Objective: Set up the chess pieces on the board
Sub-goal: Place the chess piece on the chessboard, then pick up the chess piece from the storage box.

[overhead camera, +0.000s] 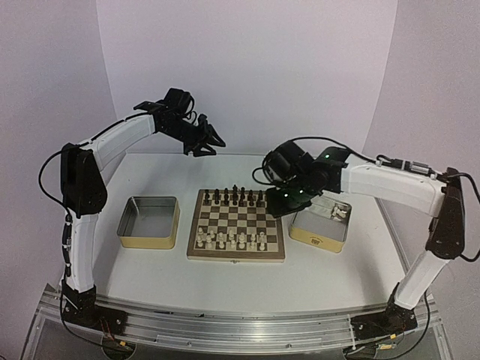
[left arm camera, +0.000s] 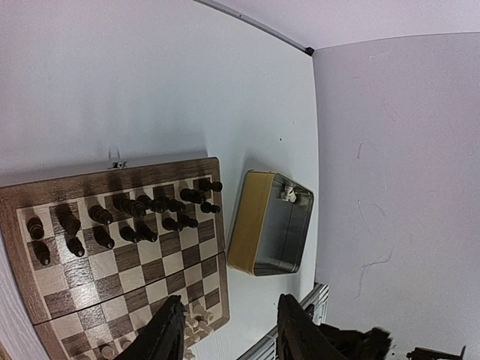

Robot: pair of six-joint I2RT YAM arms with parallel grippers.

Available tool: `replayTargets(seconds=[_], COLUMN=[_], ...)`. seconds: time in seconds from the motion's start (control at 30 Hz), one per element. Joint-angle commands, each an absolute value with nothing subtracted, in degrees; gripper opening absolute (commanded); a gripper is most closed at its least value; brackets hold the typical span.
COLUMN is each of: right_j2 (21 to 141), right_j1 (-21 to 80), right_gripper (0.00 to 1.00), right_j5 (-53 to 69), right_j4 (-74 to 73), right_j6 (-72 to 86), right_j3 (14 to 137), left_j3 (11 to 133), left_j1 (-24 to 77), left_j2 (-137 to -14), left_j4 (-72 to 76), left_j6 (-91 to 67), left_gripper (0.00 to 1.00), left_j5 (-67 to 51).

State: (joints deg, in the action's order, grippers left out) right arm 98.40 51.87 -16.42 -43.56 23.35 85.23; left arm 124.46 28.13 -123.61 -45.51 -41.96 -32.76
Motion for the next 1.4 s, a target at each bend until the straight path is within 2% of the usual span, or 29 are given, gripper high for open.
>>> replayTargets(seconds=[0.0,0.23,0.47,1.37], right_j2=[94.01,99.33,107.54,118.00], right_j1=[40.47,23.83,17.75,14.09], right_gripper=[0.37,0.37,0.34,0.27], right_j5=[-19.50,-14.13,-14.13,-12.23], right_j4=[-47.11,-47.90,-47.79,-40.35], right_j6=[25.46,32.26,35.41,35.31], right_j3=[83.71,83.08,84.38,82.46], left_j3=[127.78,133.80,133.11,134.82], left_j1=[31.85,38.67,40.25,40.24], left_j2=[-123.25,-129.26,-129.29,-130.34], left_j4=[-42.48,-43.29,-41.99,-40.87], left_j6=[-41.98,-42.09,-42.72,-44.53], left_gripper=[0.41,0.41,0.41,0.41], left_j5=[-32.08,-32.44,-33.35,-32.83])
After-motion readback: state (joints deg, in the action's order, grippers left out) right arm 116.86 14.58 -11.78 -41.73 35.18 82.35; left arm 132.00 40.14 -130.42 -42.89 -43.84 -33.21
